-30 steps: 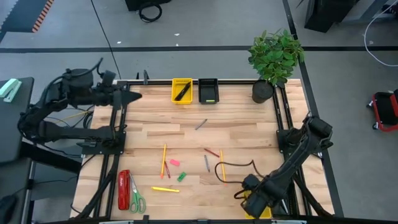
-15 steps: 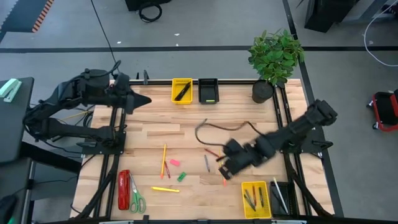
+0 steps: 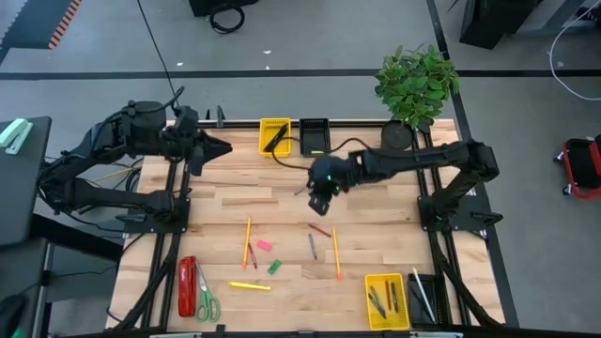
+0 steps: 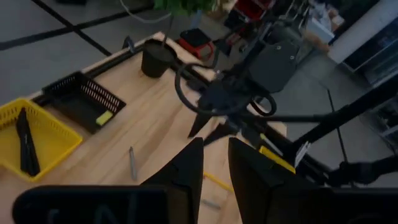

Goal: Sort crayons/erasers/pens/pencils in bins
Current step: Put the top gray crayon into the bottom yellow bin

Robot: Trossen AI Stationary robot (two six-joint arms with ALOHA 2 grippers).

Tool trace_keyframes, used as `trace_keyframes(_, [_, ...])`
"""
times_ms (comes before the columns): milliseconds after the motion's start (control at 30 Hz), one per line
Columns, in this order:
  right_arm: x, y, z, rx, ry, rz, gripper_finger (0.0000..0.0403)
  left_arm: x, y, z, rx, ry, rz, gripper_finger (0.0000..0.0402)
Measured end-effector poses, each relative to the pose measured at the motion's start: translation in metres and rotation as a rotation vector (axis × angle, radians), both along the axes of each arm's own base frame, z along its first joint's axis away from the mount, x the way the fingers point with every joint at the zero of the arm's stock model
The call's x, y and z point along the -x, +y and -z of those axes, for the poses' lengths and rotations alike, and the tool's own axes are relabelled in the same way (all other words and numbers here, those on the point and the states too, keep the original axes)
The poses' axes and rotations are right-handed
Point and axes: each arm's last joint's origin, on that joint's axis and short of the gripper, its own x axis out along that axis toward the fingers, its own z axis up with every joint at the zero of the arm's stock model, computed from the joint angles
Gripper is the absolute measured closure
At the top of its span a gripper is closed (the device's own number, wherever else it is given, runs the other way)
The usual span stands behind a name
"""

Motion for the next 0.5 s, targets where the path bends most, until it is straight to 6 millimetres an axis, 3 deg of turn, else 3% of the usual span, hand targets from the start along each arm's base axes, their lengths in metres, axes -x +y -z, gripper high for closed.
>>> trace_keyframes(167, [-0.018,-0.019,-0.001,0.159,-0.128,-0.183,0.0267,-0.008,0.005,-0.003,-0.059,-0.031,0.01,0.0316])
trace_keyframes(267, [-0.022,-0.028,0.005,0.214,-0.113,-0.258,0.0267,-0.01,0.004,-0.001,-0.034,-0.019,0.06,0.0312])
trace_keyframes(500, [-0.035,-0.042,0.04,0.104,-0.047,-0.365,0.0267,-0.007,0.003,-0.004,0.045,-0.055,0.032,0.0316])
